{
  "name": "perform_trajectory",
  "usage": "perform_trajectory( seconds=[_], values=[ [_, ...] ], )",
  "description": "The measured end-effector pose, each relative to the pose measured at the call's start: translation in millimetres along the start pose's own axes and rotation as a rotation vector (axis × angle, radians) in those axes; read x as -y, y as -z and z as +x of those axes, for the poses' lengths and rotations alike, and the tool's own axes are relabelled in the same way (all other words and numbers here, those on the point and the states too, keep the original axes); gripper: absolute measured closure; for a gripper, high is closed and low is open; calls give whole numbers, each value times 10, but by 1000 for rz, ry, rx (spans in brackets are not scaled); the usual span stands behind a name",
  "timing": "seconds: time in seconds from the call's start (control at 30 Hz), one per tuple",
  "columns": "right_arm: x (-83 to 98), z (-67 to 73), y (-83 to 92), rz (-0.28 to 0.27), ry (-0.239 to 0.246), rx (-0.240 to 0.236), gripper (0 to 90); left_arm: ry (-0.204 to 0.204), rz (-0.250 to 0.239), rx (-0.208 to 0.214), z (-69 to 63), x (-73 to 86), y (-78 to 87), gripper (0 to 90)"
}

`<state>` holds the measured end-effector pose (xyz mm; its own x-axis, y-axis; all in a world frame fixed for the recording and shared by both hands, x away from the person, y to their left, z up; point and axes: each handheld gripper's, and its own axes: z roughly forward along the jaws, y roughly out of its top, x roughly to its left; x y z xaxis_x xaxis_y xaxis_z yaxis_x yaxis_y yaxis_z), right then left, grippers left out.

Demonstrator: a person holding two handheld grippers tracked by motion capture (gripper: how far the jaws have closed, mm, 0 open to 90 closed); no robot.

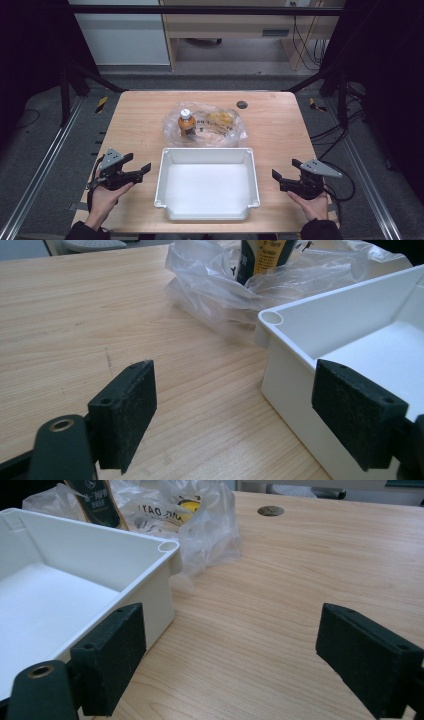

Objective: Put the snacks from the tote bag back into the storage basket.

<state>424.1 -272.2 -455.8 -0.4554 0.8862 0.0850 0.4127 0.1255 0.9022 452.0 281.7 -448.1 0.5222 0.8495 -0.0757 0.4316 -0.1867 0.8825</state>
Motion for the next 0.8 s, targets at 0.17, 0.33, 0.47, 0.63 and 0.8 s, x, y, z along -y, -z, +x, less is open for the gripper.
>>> perform_trajectory(
  seconds=[0.17,0.33,0.47,0.63,0.8],
  values=[
    [15,-11,-2,22,4,7,131,-3,2,-5,-12,-9,-5,185],
    [13,-10,16,18,4,15,135,-4,-12,-5,-23,-30,8,197],
    [16,-7,31,14,9,18,135,4,-23,3,-41,-86,1,200],
    [17,-3,31,16,9,14,133,-3,-36,17,-88,-142,-9,207],
    [13,14,20,27,18,15,130,-16,-38,30,-122,-174,-7,212]
  ],
)
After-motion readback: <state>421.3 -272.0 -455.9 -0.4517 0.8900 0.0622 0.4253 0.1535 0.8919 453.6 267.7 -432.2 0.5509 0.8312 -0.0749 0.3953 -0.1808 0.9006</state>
